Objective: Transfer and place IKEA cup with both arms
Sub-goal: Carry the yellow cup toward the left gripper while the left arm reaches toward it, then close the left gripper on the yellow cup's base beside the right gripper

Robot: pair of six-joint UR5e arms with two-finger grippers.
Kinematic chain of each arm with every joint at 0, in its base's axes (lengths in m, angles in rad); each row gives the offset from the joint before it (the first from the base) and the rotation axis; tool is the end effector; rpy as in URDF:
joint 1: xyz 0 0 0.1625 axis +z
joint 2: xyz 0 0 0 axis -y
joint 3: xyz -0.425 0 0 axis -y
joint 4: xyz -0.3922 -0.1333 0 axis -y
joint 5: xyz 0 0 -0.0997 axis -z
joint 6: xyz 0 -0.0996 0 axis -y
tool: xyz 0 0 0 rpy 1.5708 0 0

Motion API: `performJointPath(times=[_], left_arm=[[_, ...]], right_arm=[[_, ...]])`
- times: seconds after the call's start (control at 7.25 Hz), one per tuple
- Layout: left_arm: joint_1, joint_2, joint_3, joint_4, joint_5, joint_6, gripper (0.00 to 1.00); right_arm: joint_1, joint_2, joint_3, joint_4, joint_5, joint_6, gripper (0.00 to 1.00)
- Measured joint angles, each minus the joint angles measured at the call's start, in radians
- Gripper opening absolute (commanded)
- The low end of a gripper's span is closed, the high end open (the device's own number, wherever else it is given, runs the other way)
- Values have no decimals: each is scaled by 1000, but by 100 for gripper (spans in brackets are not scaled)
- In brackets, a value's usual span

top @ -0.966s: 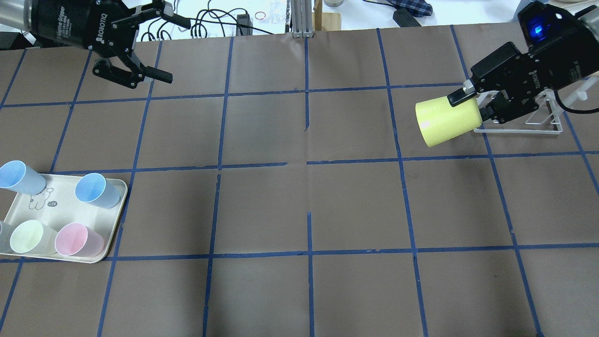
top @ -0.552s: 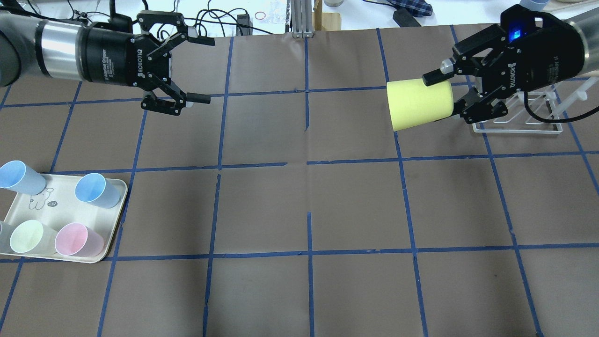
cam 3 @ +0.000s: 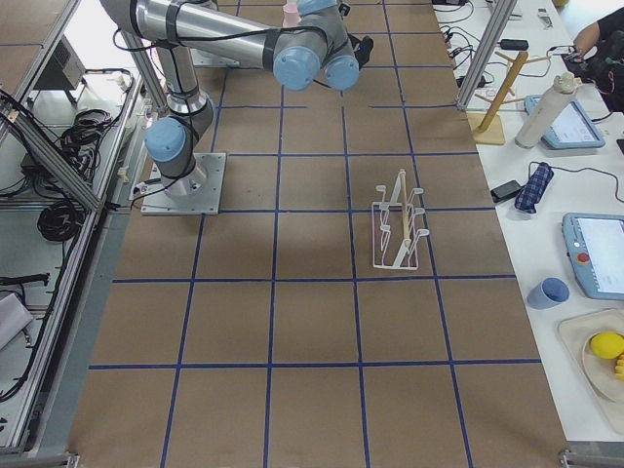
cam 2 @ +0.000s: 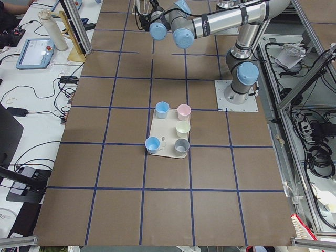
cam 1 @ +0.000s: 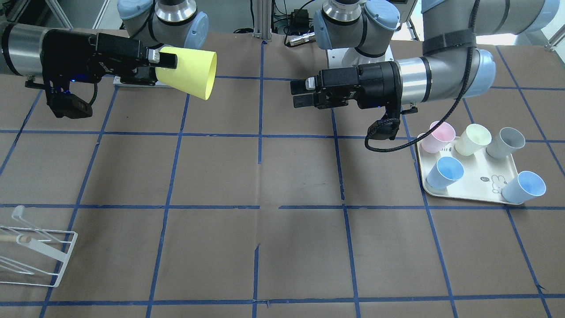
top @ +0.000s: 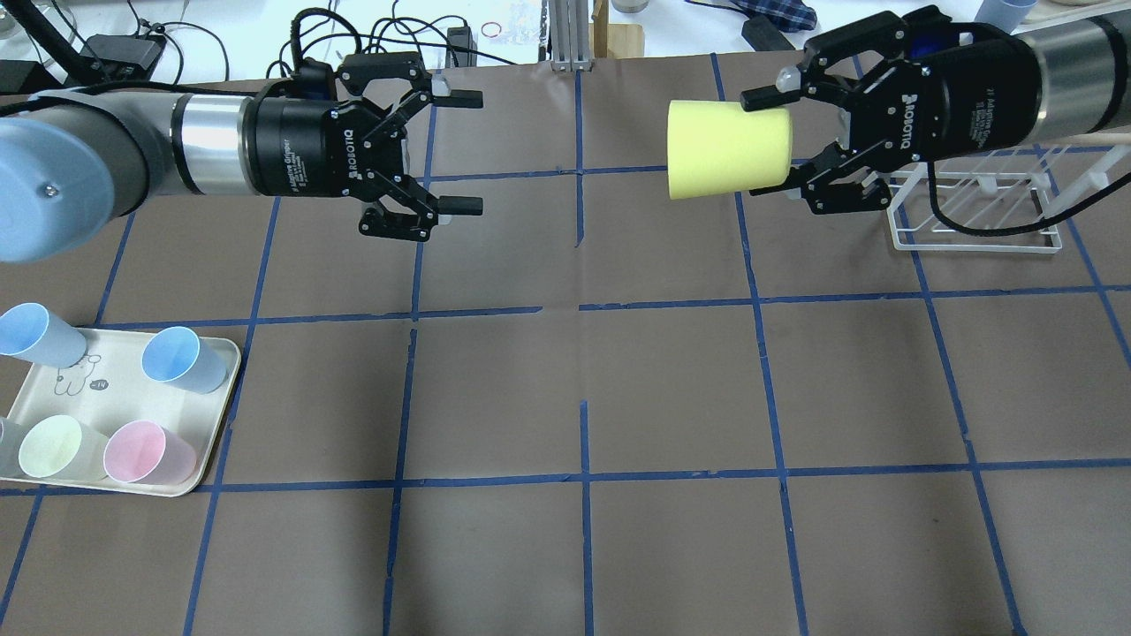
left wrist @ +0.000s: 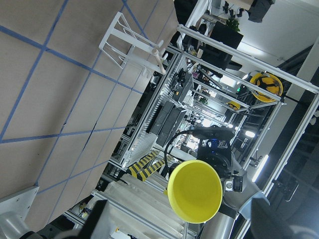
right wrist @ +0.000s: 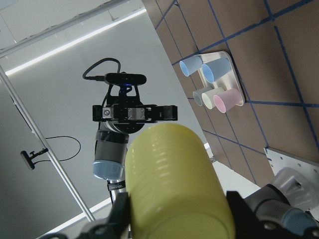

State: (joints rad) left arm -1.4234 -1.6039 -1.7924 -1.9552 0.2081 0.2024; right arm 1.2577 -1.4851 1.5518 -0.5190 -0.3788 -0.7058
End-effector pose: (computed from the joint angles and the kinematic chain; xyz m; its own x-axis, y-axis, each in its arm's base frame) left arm -0.1605 -0.4902 0.4125 -0.1399 -0.4356 0.8892 -0.0916 0.8999 0.4264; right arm 0.0799 -0.4864 0.4540 -0.1592 0.4221 -0.8925 0.0412 0.9060 0.4212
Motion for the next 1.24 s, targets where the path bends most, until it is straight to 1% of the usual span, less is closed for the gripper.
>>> performJointPath(times=[0.28,0.69,1.1,1.24], left_arm=[[-27,11,-30,3,-33,52,100],[-84,-9,-31,56,-59,95,100],[-104,-19,-45,81,-105,91,100],[-115,-19,-50,82,-117,94,95]], right_arm=[[32,0,1,-2,43,-3,38],[96,10,1,-18,49,-29,39],[118,14,2,-28,49,-46,40],[127,15,2,-29,51,-45,40]])
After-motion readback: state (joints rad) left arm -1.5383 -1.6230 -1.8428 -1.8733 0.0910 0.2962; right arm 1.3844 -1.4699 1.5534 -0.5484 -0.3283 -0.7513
